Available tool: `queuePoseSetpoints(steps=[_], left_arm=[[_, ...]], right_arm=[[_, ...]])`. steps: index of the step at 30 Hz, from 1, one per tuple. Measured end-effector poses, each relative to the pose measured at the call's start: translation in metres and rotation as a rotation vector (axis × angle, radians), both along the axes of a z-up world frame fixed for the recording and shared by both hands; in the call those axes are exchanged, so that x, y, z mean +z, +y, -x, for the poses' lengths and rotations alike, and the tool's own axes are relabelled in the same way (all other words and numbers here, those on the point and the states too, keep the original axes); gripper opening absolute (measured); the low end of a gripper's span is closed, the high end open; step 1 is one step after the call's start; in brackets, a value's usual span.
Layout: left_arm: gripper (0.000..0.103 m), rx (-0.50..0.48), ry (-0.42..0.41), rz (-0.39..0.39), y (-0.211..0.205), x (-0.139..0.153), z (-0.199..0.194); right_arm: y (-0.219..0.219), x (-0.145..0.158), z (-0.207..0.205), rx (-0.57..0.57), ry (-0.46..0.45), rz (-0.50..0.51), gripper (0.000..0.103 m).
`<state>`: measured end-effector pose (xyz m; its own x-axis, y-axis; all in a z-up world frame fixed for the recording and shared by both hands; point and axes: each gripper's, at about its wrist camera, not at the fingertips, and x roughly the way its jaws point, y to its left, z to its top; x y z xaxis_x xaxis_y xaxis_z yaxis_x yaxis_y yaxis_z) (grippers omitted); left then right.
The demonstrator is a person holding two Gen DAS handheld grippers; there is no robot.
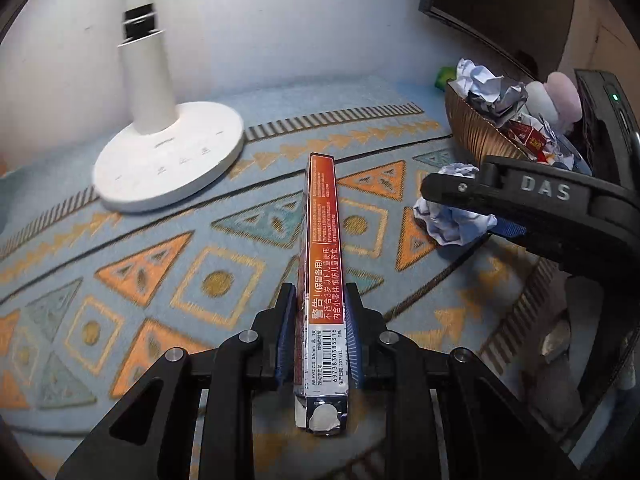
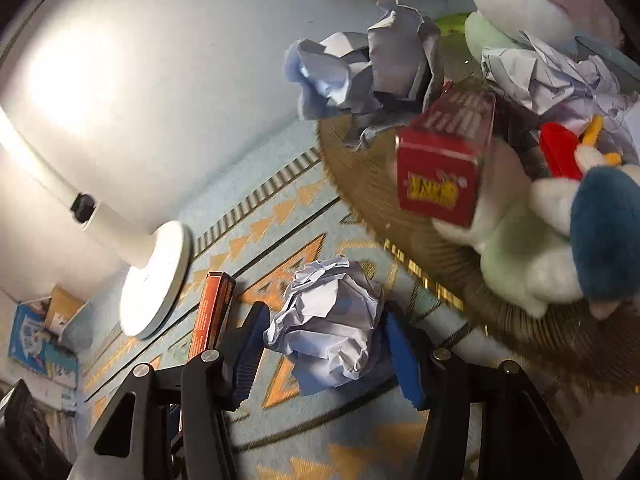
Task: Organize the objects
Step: 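Lift the orange-red box with the left gripper while the right gripper lifts the paper ball toward the bowl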
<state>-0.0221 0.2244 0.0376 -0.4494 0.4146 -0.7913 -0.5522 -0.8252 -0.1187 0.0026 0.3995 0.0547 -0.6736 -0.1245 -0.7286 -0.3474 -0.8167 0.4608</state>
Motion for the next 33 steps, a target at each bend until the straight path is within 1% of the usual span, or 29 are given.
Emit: queuePoseSetpoints(steps=[2,3,4,6,7,9,11,13,14,15,16,17,18,20,22,24,27,29,31,32,33], left_arm=[[0.02,0.069,0.02,0.037,-0.026,0.005,-0.021],[0.02,0.103,0.026,0.054,-0.041,0.006,-0.031],[0.02,0.138,0.032,0.07,-0.056,0.007,-0.04],[0.02,0.206,0.051,0.111,-0.085,0.004,-0.055],[0.02,0.23,0.052,0.116,-0.099,0.001,-0.055],[0.021,0.274,0.026,0.084,-0.12,-0.005,-0.058],[0.021,0.305,0.034,0.079,-0.127,-0.01,-0.051],[0.023,0.306,0.051,0.032,-0.133,-0.011,-0.052],[0.027,0.308,0.044,0.015,-0.135,-0.012,-0.052],[0.041,0.317,0.033,0.006,-0.137,-0.011,-0.05],[0.045,0.329,0.022,-0.007,-0.138,-0.011,-0.049],[0.052,0.337,0.016,-0.021,-0.14,-0.012,-0.048],[0.056,0.345,0.013,-0.03,-0.14,-0.012,-0.046],[0.06,0.352,0.013,-0.036,-0.136,-0.012,-0.041],[0.061,0.355,0.016,-0.021,-0.131,-0.013,-0.036],[0.061,0.354,0.033,0.016,-0.124,-0.015,-0.033],[0.062,0.348,0.07,0.104,-0.112,-0.018,-0.035],[0.061,0.341,0.074,0.105,-0.112,-0.018,-0.036],[0.058,0.35,0.068,0.087,-0.117,-0.018,-0.036],[0.054,0.356,0.069,0.083,-0.118,-0.017,-0.036],[0.046,0.359,0.071,0.079,-0.12,-0.017,-0.036]], right_arm=[[-0.017,0.006,-0.018,0.154,0.027,0.0,0.056],[-0.027,0.01,-0.03,0.241,0.039,-0.02,0.057],[-0.036,0.013,-0.041,0.314,0.052,-0.054,0.057],[-0.057,0.016,-0.062,0.451,0.072,-0.169,0.057],[-0.064,0.014,-0.069,0.494,0.072,-0.223,0.057],[-0.07,0.006,-0.077,0.541,0.052,-0.277,0.057],[-0.073,-0.008,-0.073,0.553,0.031,-0.285,0.058],[-0.071,-0.013,-0.066,0.548,-0.004,-0.283,0.057],[-0.068,-0.013,-0.07,0.553,0.001,-0.277,0.06],[-0.065,-0.013,-0.069,0.564,0.002,-0.261,0.066],[-0.063,-0.013,-0.069,0.57,0.003,-0.253,0.07],[-0.063,-0.013,-0.069,0.569,0.003,-0.255,0.071],[-0.065,-0.013,-0.071,0.566,0.003,-0.263,0.071],[-0.07,-0.012,-0.074,0.57,-0.003,-0.301,0.072],[-0.076,-0.012,-0.074,0.577,-0.009,-0.336,0.074],[-0.078,-0.013,-0.073,0.578,-0.011,-0.35,0.074],[-0.074,-0.013,-0.073,0.574,-0.004,-0.328,0.074],[-0.072,-0.012,-0.074,0.571,-0.001,-0.322,0.074],[-0.074,-0.012,-0.074,0.569,0.0,-0.333,0.074],[-0.075,-0.012,-0.074,0.569,0.0,-0.341,0.074],[-0.075,-0.012,-0.075,0.566,0.003,-0.351,0.071]])
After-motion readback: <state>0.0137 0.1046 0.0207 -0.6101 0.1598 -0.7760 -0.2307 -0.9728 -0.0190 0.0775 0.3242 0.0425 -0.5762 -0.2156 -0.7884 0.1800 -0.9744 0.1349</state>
